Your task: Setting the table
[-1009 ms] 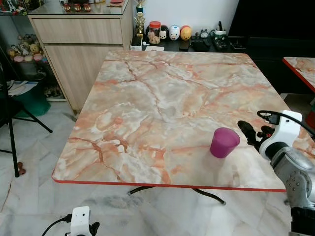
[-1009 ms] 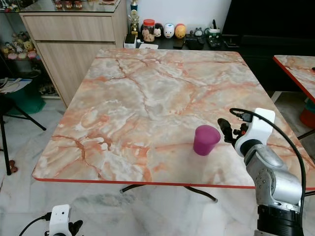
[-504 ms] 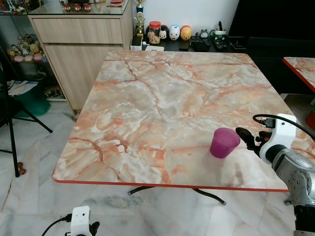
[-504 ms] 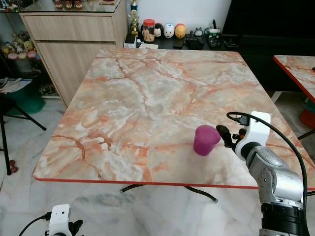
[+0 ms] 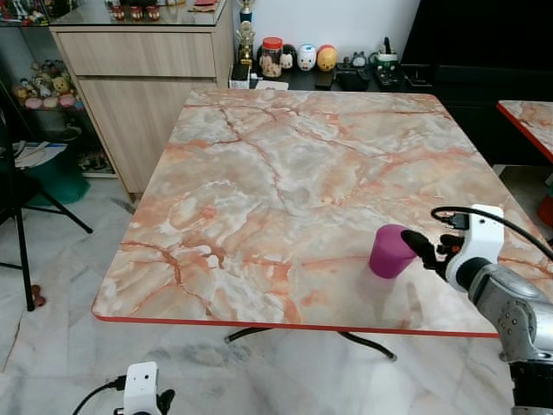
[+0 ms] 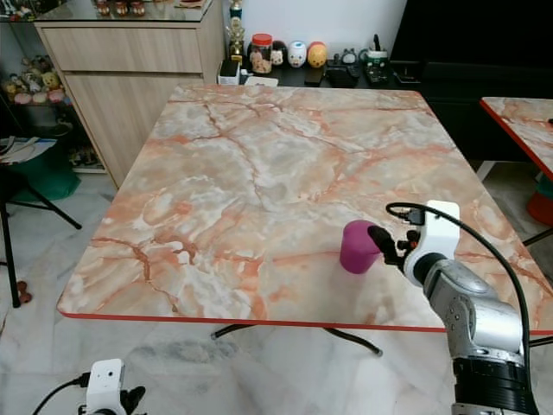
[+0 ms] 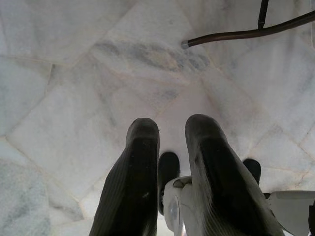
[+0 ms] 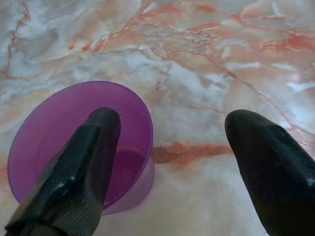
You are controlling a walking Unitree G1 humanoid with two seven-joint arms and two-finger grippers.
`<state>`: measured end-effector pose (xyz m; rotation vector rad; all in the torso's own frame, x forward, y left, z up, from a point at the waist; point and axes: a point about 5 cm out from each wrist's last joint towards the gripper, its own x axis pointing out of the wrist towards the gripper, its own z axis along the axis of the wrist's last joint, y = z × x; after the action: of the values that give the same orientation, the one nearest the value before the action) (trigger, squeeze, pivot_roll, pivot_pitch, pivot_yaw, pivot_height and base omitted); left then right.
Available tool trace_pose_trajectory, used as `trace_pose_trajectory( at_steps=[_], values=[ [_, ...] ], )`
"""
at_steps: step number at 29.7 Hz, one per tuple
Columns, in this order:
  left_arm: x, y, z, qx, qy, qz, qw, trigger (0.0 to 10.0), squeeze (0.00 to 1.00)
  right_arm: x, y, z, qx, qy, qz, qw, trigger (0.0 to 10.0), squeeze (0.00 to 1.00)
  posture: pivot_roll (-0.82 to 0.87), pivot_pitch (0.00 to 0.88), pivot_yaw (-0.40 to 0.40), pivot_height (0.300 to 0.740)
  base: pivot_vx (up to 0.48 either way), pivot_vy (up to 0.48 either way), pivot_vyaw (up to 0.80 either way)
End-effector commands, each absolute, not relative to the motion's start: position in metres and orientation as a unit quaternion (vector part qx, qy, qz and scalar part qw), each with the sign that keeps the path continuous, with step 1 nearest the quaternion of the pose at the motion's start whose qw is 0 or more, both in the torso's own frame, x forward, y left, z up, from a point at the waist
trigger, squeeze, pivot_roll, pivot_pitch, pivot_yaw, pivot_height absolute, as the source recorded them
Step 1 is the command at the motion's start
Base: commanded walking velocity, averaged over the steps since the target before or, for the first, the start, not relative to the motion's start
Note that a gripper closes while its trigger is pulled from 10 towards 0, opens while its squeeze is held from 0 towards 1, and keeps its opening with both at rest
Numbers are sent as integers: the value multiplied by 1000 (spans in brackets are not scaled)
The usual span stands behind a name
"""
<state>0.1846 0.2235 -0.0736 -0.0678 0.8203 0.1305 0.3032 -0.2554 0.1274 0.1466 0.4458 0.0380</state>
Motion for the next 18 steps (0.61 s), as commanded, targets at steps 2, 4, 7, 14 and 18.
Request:
trace_pose_trajectory(
  at_steps=[2, 4, 7, 14, 18],
  values=[
    [182, 223, -75, -30, 406, 60, 911, 10000, 0, 305, -255, 126, 63, 222, 23, 973, 10000, 0, 29, 0, -31, 740, 0, 0, 0],
    [182, 223, -75, -30, 406, 59, 912, 10000, 0, 305, -252, 124, 66, 222, 25, 972, 10000, 0, 31, 0, -31, 740, 0, 0, 0],
    [182, 222, -76, -30, 406, 59, 911, 10000, 0, 305, -250, 124, 68, 222, 27, 972, 10000, 0, 29, 0, -31, 740, 0, 0, 0],
    [181, 222, -76, -30, 407, 59, 911, 10000, 0, 306, -246, 123, 68, 221, 33, 972, 0, 0, 29, 0, -31, 740, 0, 0, 0],
    [181, 222, -76, -30, 408, 59, 911, 10000, 0, 307, -242, 122, 67, 220, 39, 972, 0, 0, 31, 0, -33, 740, 0, 0, 0]
  ],
)
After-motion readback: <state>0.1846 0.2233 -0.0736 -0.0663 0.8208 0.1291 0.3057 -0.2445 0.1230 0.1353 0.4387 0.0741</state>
